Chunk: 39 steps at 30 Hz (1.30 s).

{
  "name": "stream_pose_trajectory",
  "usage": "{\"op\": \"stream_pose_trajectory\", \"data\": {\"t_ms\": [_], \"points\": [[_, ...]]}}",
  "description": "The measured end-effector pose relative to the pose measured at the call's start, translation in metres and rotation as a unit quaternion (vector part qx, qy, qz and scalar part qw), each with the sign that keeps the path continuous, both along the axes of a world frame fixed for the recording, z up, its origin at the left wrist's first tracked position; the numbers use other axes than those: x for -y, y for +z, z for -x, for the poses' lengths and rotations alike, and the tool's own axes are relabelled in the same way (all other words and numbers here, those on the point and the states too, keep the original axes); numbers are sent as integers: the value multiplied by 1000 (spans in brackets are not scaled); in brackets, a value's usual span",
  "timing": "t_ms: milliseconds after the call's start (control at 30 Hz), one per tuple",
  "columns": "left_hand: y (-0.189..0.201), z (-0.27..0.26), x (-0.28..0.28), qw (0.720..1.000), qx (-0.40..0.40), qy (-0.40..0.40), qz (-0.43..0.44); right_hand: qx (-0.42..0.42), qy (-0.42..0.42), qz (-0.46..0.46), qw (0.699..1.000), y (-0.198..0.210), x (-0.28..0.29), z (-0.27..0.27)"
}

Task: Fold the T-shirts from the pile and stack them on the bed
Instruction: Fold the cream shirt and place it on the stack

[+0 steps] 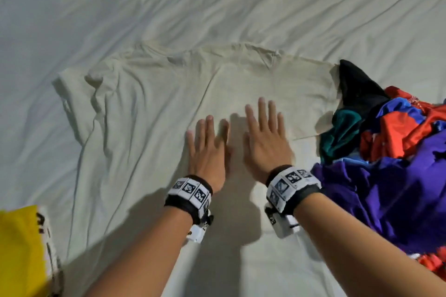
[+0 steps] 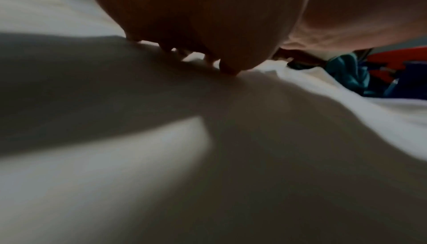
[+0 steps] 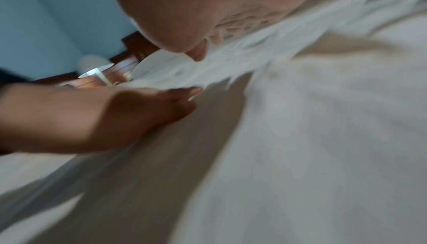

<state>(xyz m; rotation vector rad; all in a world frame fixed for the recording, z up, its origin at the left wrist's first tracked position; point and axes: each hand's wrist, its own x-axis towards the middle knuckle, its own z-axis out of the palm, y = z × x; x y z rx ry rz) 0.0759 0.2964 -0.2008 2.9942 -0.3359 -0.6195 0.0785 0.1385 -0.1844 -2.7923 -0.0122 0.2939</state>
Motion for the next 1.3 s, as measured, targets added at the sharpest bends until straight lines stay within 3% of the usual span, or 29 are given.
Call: {"op": "stream_pose_trajectory", "data": {"t_ms": [100,233,433,533,567,633,700,767,833,1000,1100,1300], "points": [[-16,42,-35,999,16,38,-2,-83,54,-13,995,-23,-33,67],[-29,54,-67,998,29,46,-19,-83,-3,13,996,-43,3,98],[-22,67,-89,996,33,79,-23,-78,-168,8,983,-36,23,98],[-17,98,-89,1000,23,17,-3,-47,-76,42,995,-27,-6,116],[-16,107,-95,999,30,31,10,-47,-42,35,997,-26,-20,123],[-7,118,-120,982,88,160,45,-69,-11,24,997,-26,-49,135],[2,120,-158,925,150,345,51,-89,13,21,996,-29,-78,138],[6,111,-199,859,117,496,41,-89,47,18,995,-33,-106,134],[8,99,-228,834,44,550,22,-82,65,9,995,-37,-133,127],[5,80,-259,880,54,468,57,-75,40,-6,996,-47,-179,117],[10,84,-284,875,55,480,40,-76,16,0,997,-50,-183,119],[16,76,-289,901,25,430,44,-120,-29,5,992,-44,-194,113]]}}
